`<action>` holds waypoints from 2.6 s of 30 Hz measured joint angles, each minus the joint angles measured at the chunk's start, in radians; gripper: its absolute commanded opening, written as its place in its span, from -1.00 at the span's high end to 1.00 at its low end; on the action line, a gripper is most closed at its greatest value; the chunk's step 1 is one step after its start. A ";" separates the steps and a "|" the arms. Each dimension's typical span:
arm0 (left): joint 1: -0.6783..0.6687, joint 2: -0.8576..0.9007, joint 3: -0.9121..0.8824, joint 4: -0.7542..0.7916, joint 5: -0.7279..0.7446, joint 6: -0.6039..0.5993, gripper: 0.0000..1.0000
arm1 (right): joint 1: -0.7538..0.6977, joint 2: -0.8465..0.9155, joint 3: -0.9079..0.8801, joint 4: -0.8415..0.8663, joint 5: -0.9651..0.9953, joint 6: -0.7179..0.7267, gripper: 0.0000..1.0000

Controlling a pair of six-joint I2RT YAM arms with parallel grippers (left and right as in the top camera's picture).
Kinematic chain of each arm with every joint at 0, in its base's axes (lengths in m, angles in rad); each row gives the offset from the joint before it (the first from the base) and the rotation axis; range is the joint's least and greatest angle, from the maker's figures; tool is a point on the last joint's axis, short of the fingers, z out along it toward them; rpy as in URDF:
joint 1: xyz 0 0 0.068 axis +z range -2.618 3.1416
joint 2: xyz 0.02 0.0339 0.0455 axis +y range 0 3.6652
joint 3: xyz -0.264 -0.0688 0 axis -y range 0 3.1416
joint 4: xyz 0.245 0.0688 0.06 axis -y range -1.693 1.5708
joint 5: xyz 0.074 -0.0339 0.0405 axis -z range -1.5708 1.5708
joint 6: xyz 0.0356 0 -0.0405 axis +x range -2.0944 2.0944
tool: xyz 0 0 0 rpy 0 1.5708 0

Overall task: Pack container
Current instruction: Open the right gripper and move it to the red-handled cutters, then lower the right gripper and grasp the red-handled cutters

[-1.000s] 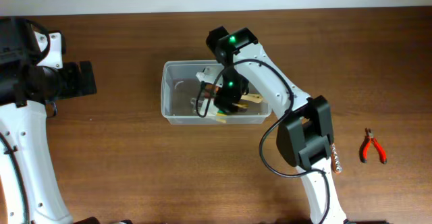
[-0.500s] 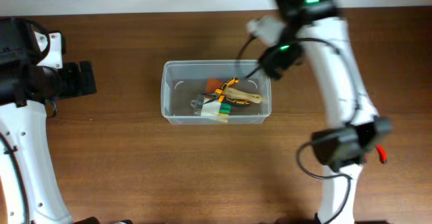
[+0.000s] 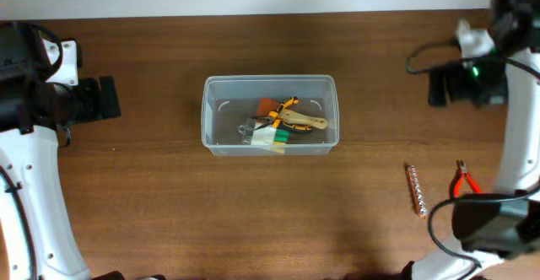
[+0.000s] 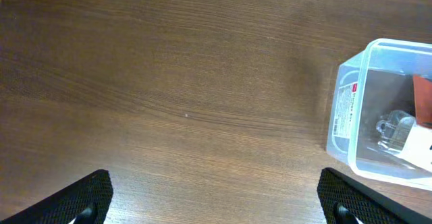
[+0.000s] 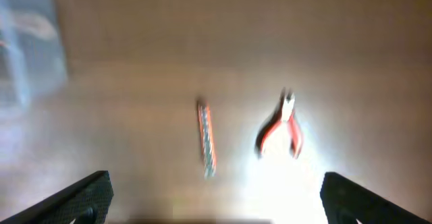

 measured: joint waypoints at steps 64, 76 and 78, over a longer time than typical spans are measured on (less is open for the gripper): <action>0.000 0.000 0.000 0.023 0.000 0.000 -0.98 | -0.301 -0.197 -1.046 0.812 -0.014 0.053 -0.97; 0.000 0.000 0.000 0.022 0.000 0.000 -0.98 | -0.301 -0.087 -1.047 0.829 0.005 0.053 -0.97; 0.000 0.000 0.000 0.023 0.000 0.000 -0.98 | -0.301 -0.087 -1.047 0.835 0.006 0.053 -0.97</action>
